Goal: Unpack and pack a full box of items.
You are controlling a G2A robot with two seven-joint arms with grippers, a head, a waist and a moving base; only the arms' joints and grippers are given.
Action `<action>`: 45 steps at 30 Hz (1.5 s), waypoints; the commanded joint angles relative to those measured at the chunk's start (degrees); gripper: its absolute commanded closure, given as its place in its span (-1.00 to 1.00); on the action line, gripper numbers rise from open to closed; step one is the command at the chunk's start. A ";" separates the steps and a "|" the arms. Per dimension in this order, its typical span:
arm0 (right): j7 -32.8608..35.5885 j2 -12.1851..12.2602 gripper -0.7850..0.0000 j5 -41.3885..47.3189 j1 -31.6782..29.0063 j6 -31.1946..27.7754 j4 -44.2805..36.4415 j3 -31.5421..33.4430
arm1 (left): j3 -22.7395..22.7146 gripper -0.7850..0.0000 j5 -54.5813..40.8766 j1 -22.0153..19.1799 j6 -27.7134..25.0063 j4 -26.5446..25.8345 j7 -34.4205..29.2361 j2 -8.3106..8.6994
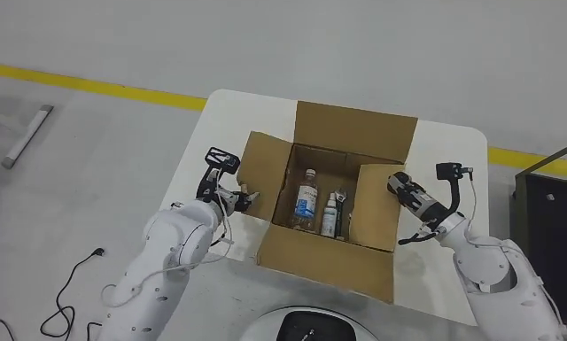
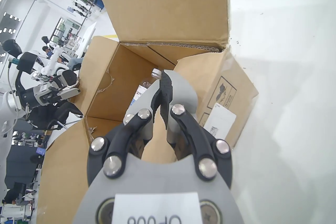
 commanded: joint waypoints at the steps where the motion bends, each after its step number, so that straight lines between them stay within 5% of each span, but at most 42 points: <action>1: -0.04 0.00 1.00 0.23 0.06 -0.03 0.02 0.14 | 0.64 -1.00 2.67 0.14 0.59 0.35 -0.30 -0.01; 9: -1.60 -0.01 1.00 2.84 -0.97 -1.14 -1.71 1.89 | 2.09 -1.00 5.91 0.42 1.44 -0.39 -0.77 -0.27; 22: -16.10 -0.12 1.00 0.82 -8.30 -1.49 -6.92 12.65 | 0.36 -1.00 7.92 3.51 -1.26 -14.82 6.73 -0.10; 27: -18.93 -0.26 1.00 -3.31 -10.18 0.35 -4.90 14.18 | 3.79 -1.00 6.79 2.83 -5.44 -18.51 10.02 -0.42; 40: -24.38 -1.57 1.00 -8.43 -12.89 1.32 0.05 8.00 | 17.25 -1.00 -11.71 -11.27 -15.46 -4.03 14.47 -3.72; 45: -24.66 -2.48 1.00 -9.80 -10.18 2.70 2.48 1.39 | 17.25 -1.00 -11.71 -11.27 -15.46 -4.03 14.47 -3.72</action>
